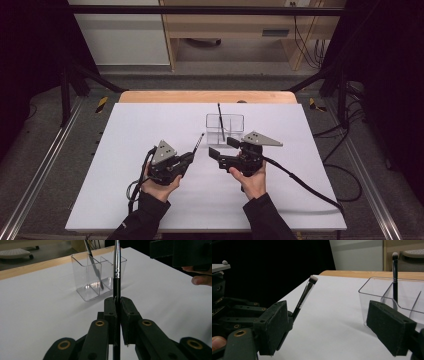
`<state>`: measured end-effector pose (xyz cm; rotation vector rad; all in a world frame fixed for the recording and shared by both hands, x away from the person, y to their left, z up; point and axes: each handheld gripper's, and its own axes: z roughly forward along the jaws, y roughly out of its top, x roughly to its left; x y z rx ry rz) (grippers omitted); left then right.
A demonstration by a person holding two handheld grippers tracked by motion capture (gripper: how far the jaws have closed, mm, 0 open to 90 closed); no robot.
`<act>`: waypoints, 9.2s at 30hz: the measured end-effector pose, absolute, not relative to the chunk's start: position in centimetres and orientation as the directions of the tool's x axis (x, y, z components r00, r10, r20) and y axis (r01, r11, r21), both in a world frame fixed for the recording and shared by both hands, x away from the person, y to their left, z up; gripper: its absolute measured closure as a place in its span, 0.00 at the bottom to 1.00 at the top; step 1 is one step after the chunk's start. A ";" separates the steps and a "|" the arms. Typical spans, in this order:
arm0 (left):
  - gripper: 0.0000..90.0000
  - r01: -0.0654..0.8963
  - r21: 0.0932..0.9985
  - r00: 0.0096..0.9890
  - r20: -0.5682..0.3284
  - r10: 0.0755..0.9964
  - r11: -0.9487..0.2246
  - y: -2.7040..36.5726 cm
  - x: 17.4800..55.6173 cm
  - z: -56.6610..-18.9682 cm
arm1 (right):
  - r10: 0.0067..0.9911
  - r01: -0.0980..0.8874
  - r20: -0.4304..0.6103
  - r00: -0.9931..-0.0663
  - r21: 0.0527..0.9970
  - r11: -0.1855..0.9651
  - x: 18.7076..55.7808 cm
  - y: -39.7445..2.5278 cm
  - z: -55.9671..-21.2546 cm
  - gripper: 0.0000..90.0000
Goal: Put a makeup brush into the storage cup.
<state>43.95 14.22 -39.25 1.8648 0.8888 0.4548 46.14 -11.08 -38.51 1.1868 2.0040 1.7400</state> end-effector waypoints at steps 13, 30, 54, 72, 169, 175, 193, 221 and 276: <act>0.93 0.371 0.898 0.670 -0.081 0.738 -0.238 13.2 43.8 -39.2 | 0.682 0.428 0.348 -0.644 0.902 -0.056 46.3 -10.5 -38.7 0.25; 0.93 0.363 0.903 0.681 -0.090 0.727 -0.229 11.8 43.5 -39.4 | 0.674 0.440 0.375 -0.636 0.894 -0.081 46.4 -10.1 -39.1 0.33; 0.93 0.363 0.909 0.680 -0.108 0.726 -0.205 11.0 43.3 -39.4 | 0.644 0.489 0.453 -0.617 0.861 -0.137 46.4 -9.8 -39.2 0.61; 0.93 0.363 0.912 0.677 -0.117 0.727 -0.192 10.8 43.2 -39.4 | 0.626 0.514 0.480 -0.615 0.846 -0.144 46.5 -9.6 -39.4 0.79; 0.14 0.367 0.900 0.654 -0.069 0.753 -0.237 22.2 43.2 -40.6 | 0.787 0.294 0.204 -0.582 0.955 -0.030 51.2 -14.6 -35.4 0.93; 0.14 0.368 0.899 0.654 -0.068 0.753 -0.239 22.5 43.4 -40.7 | 0.797 0.287 0.192 -0.572 0.957 -0.025 52.0 -14.7 -35.1 0.93; 0.14 0.377 0.894 0.654 -0.073 0.753 -0.241 22.8 43.5 -40.9 | 0.808 0.287 0.182 -0.560 0.958 -0.017 54.0 -14.1 -35.1 0.93; 0.13 0.393 0.887 0.637 -0.073 0.767 -0.242 23.4 43.9 -41.1 | 0.837 0.270 0.183 -0.515 0.962 -0.044 57.1 -13.9 -34.5 0.93; 0.13 0.389 0.887 0.639 -0.066 0.767 -0.248 23.3 43.9 -41.1 | 0.845 0.365 0.192 -0.499 0.931 0.004 59.0 -11.3 -39.2 0.93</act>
